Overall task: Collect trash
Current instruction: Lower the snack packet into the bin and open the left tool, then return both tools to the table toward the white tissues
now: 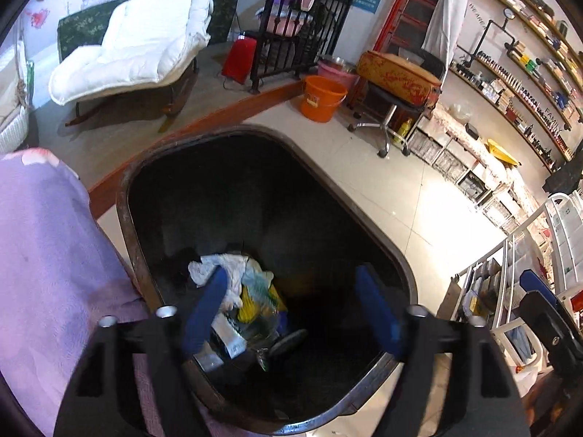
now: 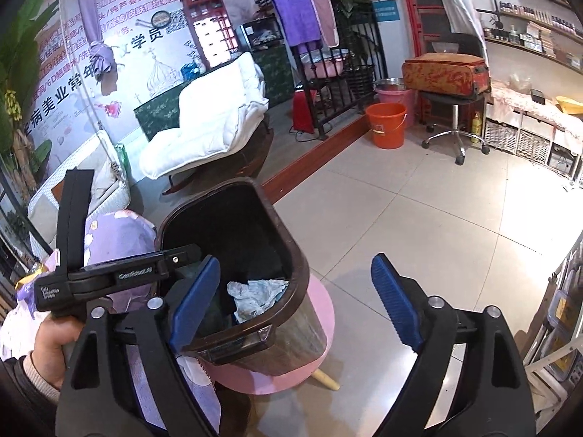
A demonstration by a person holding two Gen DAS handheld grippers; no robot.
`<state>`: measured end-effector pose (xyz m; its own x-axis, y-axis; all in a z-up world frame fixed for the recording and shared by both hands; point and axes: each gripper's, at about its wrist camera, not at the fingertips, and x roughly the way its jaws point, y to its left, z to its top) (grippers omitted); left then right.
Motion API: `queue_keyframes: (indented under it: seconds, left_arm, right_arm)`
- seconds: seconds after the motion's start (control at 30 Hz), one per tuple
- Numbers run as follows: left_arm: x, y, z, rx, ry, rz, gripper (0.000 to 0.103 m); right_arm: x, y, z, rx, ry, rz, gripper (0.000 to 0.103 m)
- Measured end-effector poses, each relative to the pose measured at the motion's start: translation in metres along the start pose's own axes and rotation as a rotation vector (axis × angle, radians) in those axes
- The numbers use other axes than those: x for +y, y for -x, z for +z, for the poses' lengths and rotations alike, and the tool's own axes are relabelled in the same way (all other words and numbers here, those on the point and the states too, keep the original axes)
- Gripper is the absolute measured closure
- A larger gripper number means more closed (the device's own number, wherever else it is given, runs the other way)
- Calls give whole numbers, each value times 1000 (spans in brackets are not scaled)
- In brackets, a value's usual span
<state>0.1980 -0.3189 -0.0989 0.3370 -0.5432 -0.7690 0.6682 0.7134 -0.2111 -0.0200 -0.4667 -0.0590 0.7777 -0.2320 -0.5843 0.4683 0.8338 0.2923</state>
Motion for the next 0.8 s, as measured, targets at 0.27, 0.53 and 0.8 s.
queue_keyframes:
  seconds: [0.27,0.53,0.8]
  left_arm:
    - [2,10,0,-27,6,-5,21]
    - [6,50,-20,-99,-2,53,19]
    - [28,95,-54,-162,21,169,15]
  right_arm:
    - [0,2,2,-13,-2,7,15]
    - [18,-1,0,9,29,49,14]
    - [54,-12,-5,61,88,136,14]
